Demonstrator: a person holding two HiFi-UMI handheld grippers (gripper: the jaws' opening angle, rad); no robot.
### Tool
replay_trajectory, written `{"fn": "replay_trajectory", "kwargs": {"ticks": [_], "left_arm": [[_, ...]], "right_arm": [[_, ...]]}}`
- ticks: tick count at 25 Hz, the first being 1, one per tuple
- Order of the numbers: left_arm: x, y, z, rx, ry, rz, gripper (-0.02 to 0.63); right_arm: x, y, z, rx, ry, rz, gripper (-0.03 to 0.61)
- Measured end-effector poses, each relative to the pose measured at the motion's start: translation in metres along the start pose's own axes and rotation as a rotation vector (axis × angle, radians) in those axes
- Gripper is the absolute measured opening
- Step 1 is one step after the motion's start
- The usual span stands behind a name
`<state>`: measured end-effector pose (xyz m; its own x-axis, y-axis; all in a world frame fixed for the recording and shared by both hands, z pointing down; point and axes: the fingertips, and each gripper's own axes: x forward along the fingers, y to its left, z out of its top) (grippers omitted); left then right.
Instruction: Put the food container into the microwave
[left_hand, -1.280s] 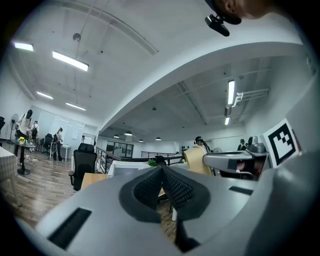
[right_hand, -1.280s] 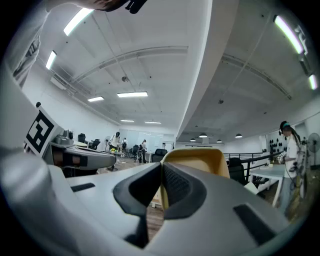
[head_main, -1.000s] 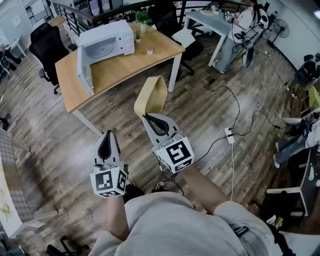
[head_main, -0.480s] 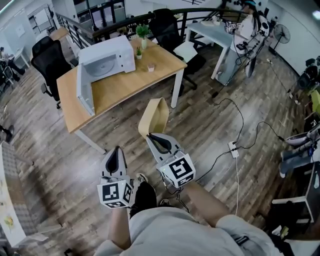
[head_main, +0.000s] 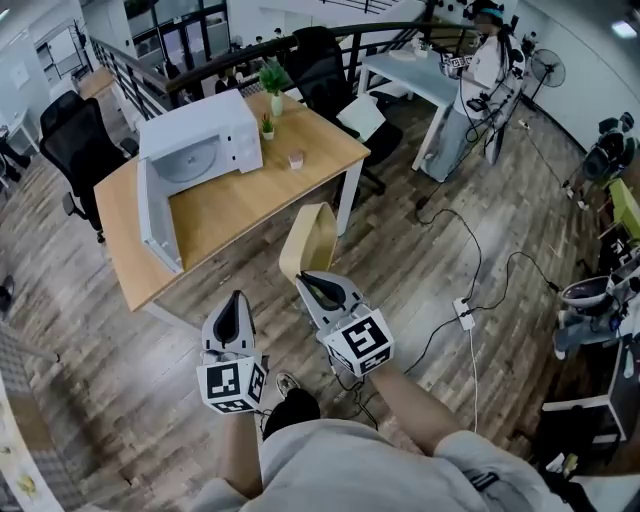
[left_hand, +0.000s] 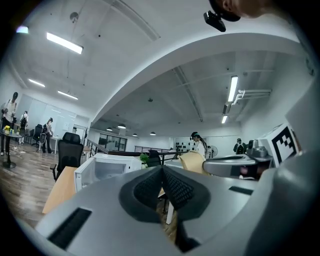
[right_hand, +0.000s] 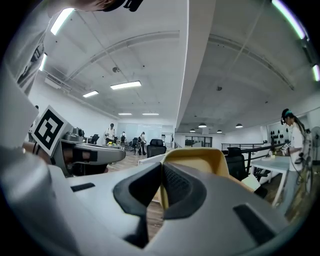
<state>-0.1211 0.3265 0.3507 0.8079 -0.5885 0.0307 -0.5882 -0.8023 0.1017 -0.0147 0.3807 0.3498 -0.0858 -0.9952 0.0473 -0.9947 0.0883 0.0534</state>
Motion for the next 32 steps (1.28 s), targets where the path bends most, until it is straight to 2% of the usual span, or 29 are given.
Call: {"fn": "replay_trajectory", "kwargs": {"ticks": [10, 24, 32], "left_arm": [[0.057, 0.072, -0.001, -0.018, 0.036, -0.018, 0.012], [0.111, 0.112, -0.022, -0.045, 0.092, 0.0, 0.012], [0.178, 0.14, -0.023, -0.018, 0.111, 0.039, 0.012]], "right_arm": [[0.092, -0.013, -0.005, 0.018, 0.037, 0.007, 0.015], [0.165, -0.029, -0.024, 0.02, 0.084, 0.073, 0.015], [0.228, -0.074, -0.033, 0.034, 0.086, 0.129, 0.015]]}}
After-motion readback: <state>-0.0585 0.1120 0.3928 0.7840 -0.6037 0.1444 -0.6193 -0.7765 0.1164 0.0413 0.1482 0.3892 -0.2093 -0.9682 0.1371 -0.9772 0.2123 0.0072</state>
